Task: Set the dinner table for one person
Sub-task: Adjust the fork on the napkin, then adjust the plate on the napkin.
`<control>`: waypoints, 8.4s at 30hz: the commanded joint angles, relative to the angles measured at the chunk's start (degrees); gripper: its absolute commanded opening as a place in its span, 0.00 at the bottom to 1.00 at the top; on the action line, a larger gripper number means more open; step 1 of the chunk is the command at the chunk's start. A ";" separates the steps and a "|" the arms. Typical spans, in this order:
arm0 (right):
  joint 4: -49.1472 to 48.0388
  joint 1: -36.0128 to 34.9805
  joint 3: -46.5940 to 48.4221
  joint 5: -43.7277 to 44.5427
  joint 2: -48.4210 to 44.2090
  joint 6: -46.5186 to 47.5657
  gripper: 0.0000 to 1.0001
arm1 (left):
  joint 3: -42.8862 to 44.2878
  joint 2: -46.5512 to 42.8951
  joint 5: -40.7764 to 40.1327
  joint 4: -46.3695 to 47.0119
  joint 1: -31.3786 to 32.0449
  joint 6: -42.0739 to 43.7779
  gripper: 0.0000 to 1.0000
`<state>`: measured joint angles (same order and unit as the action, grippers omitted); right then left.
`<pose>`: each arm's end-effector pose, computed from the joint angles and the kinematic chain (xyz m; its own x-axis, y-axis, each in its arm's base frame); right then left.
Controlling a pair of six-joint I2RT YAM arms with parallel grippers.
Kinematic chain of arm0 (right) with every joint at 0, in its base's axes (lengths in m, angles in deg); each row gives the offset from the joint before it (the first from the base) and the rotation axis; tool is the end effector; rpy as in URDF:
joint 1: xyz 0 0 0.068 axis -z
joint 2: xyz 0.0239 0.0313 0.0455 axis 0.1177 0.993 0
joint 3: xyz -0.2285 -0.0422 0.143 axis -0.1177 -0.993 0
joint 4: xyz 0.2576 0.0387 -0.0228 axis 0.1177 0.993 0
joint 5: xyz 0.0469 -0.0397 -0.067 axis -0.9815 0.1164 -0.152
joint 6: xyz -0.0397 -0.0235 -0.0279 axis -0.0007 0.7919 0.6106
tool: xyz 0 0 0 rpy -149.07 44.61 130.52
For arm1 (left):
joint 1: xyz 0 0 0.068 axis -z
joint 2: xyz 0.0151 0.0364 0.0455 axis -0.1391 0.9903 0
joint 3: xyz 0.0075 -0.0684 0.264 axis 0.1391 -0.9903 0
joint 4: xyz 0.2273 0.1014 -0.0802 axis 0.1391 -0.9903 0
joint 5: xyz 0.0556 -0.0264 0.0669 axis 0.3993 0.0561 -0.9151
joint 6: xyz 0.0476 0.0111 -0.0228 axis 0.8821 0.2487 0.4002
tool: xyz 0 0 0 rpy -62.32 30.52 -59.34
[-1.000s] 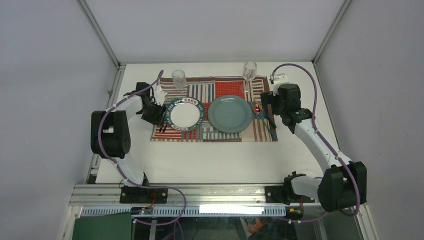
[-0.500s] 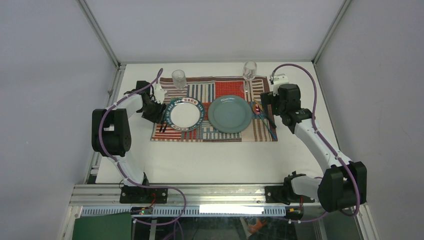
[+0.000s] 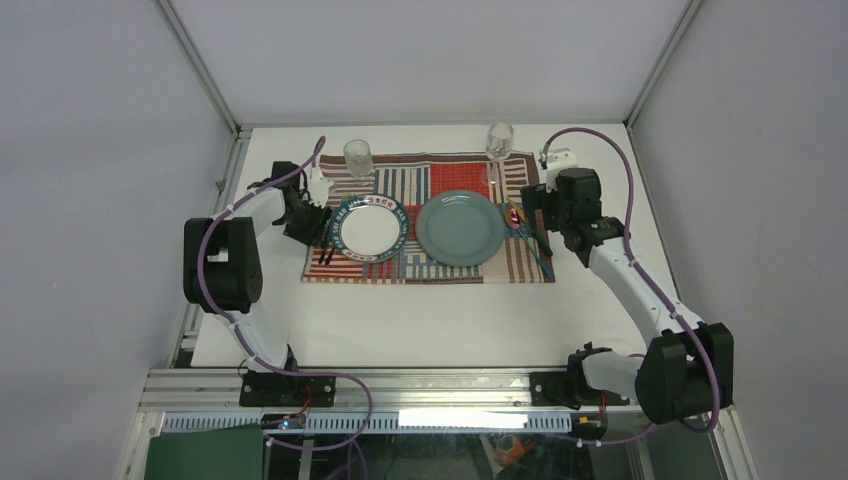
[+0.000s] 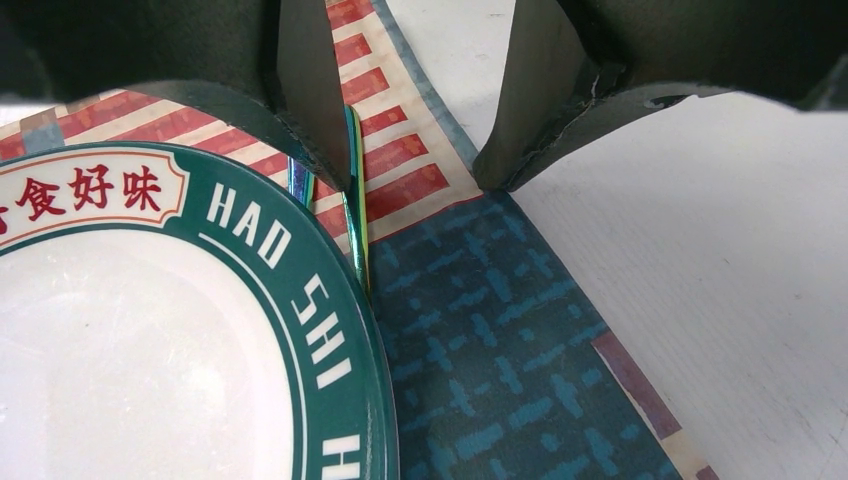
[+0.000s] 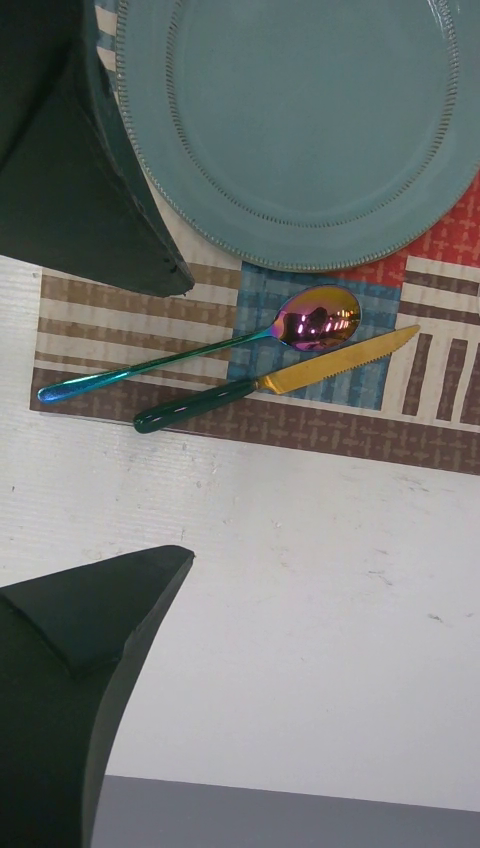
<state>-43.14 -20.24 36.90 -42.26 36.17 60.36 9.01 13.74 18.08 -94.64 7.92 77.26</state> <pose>0.2576 0.0556 0.2741 -0.5676 -0.2937 -0.7692 -0.1918 0.9557 -0.2234 0.3396 -0.0063 0.1653 -0.8658 0.3986 -0.3024 0.4365 0.8972 -0.0672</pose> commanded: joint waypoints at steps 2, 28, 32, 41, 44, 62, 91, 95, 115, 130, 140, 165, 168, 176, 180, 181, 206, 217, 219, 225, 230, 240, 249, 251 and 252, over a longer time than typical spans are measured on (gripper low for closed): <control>-1.55 0.37 1.63 -0.97 0.18 0.38 1.00 | 2.06 -3.47 3.09 0.52 0.15 0.41 0.55; -1.16 0.34 1.41 -0.97 -0.54 0.45 1.00 | 2.93 1.36 -10.80 6.06 2.13 -4.01 0.53; -1.17 0.34 1.33 -1.12 -0.66 0.45 1.00 | 2.35 1.13 -12.36 7.09 1.67 -4.53 0.53; -0.90 0.38 1.27 -1.32 -0.90 0.40 1.00 | 2.03 1.04 -12.44 7.63 0.99 -4.70 0.53; -0.94 0.36 1.20 -1.24 -0.94 0.45 1.00 | 2.31 0.92 -12.74 7.40 0.98 -4.70 0.53; -0.82 0.33 1.87 -2.35 -0.07 0.28 1.00 | 0.14 -13.35 0.32 -5.64 3.22 -3.06 0.55; -0.61 0.33 1.26 -2.64 -1.38 0.43 1.00 | -7.25 -8.10 -13.12 4.91 10.87 -3.00 0.54; -0.55 0.38 1.16 -2.74 -1.51 0.54 1.00 | -6.07 -6.52 -13.98 5.09 11.16 -3.42 0.54; -0.32 0.46 1.00 -2.99 -1.75 0.54 1.00 | -4.74 -5.22 -18.87 8.17 10.93 -5.04 0.53; -0.20 0.51 0.68 -3.08 -1.90 0.54 1.00 | -1.25 -3.00 -18.54 8.62 9.84 -4.96 0.53; -0.24 0.63 0.75 -3.07 -1.51 0.63 1.00 | 1.82 -0.46 -16.00 8.34 9.97 -5.92 0.53; -0.18 0.90 0.65 -3.66 -1.10 0.81 1.00 | 5.63 -5.89 -13.81 5.21 9.92 -5.73 0.53; 0.05 0.82 1.27 -4.68 -0.24 0.72 1.00 | 8.33 -8.02 -11.54 0.96 10.39 -5.82 0.54; 0.20 0.81 1.30 -4.05 0.10 0.63 1.00 | 11.72 -4.80 -9.52 -0.94 18.56 -6.81 0.52; 0.24 0.85 1.27 -3.80 -0.03 0.63 1.00 | 14.25 -0.07 -9.39 -0.62 23.09 -7.07 0.50; 0.24 0.86 1.31 -3.73 -0.10 0.62 1.00 | 15.37 1.07 -8.71 -0.70 23.51 -7.52 0.50; 0.07 0.98 0.99 -3.78 -0.49 0.81 1.00 | 8.32 2.88 -5.50 -0.82 25.56 -7.83 0.49; 0.39 0.98 1.00 -4.31 -0.89 0.72 1.00 | 1.85 -0.66 -5.74 -0.19 26.09 -8.39 0.49; 0.40 1.05 0.93 -4.31 -1.03 0.72 1.00 | 1.64 -1.12 -6.07 -0.18 26.13 -8.22 0.49; 0.38 1.11 0.84 -4.30 -1.38 0.63 1.00 | 3.57 -1.92 -6.63 -0.95 26.18 -8.00 0.50; 0.33 1.16 0.82 -4.38 -1.11 0.67 1.00 | 5.81 -1.85 -7.78 -1.07 26.12 -7.76 0.50; 0.24 1.20 0.61 -4.44 -1.10 0.72 1.00 | 12.28 -0.56 -9.36 -0.88 26.02 -6.83 0.51; 0.09 1.56 0.14 -4.00 -1.70 0.98 1.00 | 19.60 3.90 -10.78 -0.43 21.07 -6.15 0.49; 0.00 1.74 0.03 -4.24 -1.69 1.07 1.00 | 17.53 1.69 -8.42 -0.45 18.17 -6.15 0.49; -0.02 1.78 0.08 -4.27 -1.56 1.07 1.00 | 16.14 0.00 -7.82 -0.46 16.71 -5.98 0.49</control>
<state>-41.46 -19.17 36.88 -46.26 36.65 60.60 26.85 17.44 8.79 -95.67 30.04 70.75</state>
